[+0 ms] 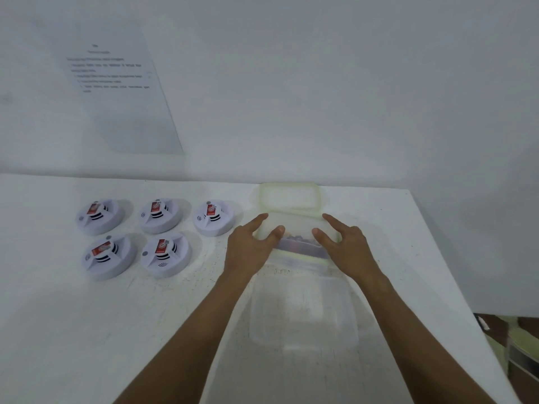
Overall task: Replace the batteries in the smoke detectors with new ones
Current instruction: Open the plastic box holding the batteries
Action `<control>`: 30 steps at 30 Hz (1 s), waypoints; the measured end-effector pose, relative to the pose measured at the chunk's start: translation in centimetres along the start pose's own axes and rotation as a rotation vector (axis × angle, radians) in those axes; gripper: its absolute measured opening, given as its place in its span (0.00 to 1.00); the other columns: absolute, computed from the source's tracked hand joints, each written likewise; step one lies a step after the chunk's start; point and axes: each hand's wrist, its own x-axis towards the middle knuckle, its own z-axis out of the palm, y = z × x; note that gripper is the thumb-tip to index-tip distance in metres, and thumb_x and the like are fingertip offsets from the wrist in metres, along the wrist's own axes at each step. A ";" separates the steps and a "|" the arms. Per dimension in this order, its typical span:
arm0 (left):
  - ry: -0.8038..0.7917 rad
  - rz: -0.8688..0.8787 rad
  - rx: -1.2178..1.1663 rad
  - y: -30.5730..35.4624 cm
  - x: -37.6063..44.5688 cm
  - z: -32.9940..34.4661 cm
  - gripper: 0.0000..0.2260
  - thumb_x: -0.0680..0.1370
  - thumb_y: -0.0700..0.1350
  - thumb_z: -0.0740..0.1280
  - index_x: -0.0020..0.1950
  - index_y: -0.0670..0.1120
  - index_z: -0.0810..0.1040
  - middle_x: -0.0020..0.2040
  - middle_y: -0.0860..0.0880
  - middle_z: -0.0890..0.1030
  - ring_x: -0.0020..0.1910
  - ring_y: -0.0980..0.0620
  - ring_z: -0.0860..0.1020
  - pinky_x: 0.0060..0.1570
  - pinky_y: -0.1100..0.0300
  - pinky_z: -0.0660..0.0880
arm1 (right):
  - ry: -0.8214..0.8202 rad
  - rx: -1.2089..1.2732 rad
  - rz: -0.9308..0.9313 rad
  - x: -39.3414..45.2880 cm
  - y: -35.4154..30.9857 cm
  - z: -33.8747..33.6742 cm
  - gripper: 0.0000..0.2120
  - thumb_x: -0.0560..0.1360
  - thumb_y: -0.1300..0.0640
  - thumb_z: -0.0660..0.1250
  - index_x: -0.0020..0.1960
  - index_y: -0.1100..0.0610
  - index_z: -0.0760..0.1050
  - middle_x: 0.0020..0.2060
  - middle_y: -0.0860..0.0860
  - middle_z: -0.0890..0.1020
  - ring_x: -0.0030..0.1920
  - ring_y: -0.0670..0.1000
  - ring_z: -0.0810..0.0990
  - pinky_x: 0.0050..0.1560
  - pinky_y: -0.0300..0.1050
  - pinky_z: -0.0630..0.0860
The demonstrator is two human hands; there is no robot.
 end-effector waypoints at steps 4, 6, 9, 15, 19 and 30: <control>-0.049 0.006 -0.087 -0.3 -0.4 -1.1 0.28 0.70 0.61 0.73 0.69 0.59 0.73 0.68 0.51 0.75 0.63 0.53 0.74 0.57 0.62 0.68 | -0.052 -0.037 -0.006 0.6 0.4 -0.2 0.27 0.76 0.37 0.64 0.73 0.40 0.66 0.62 0.59 0.75 0.59 0.56 0.75 0.62 0.48 0.69; -0.058 0.001 -0.091 -0.7 -1.0 -1.4 0.30 0.69 0.61 0.74 0.69 0.58 0.73 0.65 0.46 0.77 0.62 0.49 0.75 0.57 0.60 0.71 | -0.100 -0.055 -0.013 0.8 0.3 -0.7 0.28 0.75 0.35 0.64 0.73 0.38 0.67 0.58 0.56 0.74 0.52 0.52 0.73 0.59 0.45 0.69; -0.042 0.014 0.006 -0.7 -1.0 -1.9 0.32 0.68 0.63 0.74 0.70 0.58 0.71 0.49 0.44 0.80 0.48 0.49 0.78 0.48 0.58 0.75 | -0.144 -0.095 -0.033 1.0 -0.3 -1.5 0.28 0.75 0.35 0.64 0.73 0.38 0.66 0.59 0.54 0.70 0.52 0.50 0.71 0.58 0.41 0.67; -0.060 0.068 -0.030 0.6 0.0 -2.6 0.31 0.67 0.58 0.76 0.68 0.54 0.74 0.32 0.50 0.64 0.27 0.58 0.64 0.33 0.65 0.64 | -0.120 -0.188 -0.096 0.9 -2.3 -3.0 0.26 0.77 0.37 0.63 0.73 0.39 0.66 0.54 0.51 0.66 0.45 0.40 0.72 0.55 0.38 0.64; -0.060 0.127 0.012 3.5 2.3 -3.9 0.33 0.70 0.60 0.74 0.72 0.55 0.69 0.59 0.45 0.79 0.58 0.49 0.76 0.59 0.54 0.73 | -0.026 -0.090 -0.157 3.3 -4.2 -3.7 0.26 0.76 0.39 0.64 0.73 0.40 0.66 0.54 0.51 0.66 0.50 0.43 0.72 0.58 0.38 0.64; -0.169 0.054 0.159 2.1 14.2 -0.4 0.37 0.70 0.66 0.70 0.75 0.56 0.64 0.67 0.40 0.73 0.67 0.44 0.71 0.68 0.49 0.67 | -0.166 -0.129 -0.070 14.5 -2.4 -0.8 0.33 0.77 0.37 0.64 0.78 0.42 0.58 0.62 0.53 0.61 0.68 0.53 0.65 0.70 0.47 0.63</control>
